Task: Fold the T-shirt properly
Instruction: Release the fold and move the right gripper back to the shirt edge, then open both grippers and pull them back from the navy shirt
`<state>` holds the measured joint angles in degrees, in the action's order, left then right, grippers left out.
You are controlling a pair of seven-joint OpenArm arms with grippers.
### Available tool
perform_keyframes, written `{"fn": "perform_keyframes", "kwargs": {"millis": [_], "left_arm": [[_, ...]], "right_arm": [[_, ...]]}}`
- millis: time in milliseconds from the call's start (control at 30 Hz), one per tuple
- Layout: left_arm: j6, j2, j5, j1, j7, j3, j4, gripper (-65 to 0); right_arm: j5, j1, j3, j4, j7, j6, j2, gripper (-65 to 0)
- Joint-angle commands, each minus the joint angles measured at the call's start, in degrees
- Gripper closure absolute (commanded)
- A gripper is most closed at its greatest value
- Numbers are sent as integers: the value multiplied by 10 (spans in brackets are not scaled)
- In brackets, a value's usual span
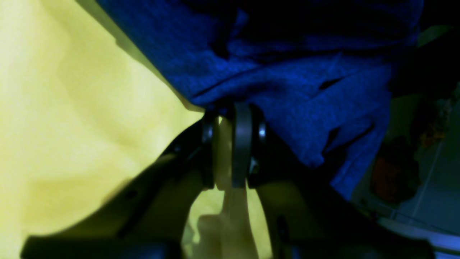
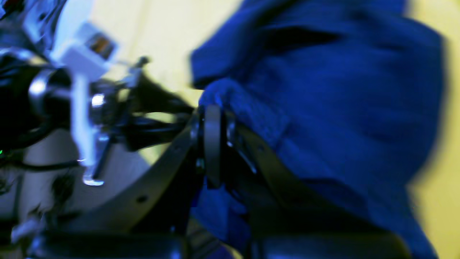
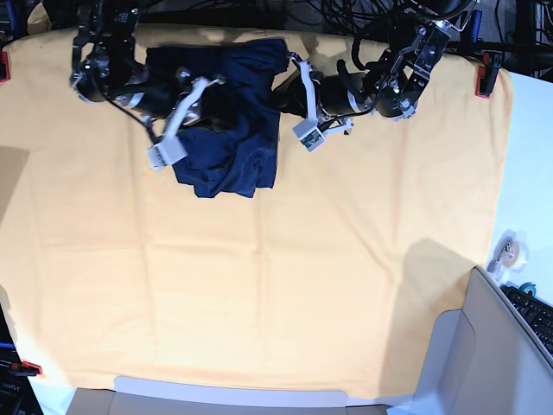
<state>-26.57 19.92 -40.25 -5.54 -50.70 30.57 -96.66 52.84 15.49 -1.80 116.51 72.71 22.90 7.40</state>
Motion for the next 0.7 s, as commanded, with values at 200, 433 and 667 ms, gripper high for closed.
{"fn": "perform_keyframes", "kwargs": {"millis": [200, 433, 667], "left_arm": [[-2, 4, -2, 5, 5, -4, -6, -57], [-2, 3, -2, 2, 2, -36, -6, -57], [-2, 3, -2, 1, -2, -85, -11, -57]], "right_arm": [[14, -52, 106, -23, -9, 4, 32, 0], [14, -97, 191, -93, -9, 4, 53, 0], [14, -152, 266, -118, -10, 4, 68, -94]]}}
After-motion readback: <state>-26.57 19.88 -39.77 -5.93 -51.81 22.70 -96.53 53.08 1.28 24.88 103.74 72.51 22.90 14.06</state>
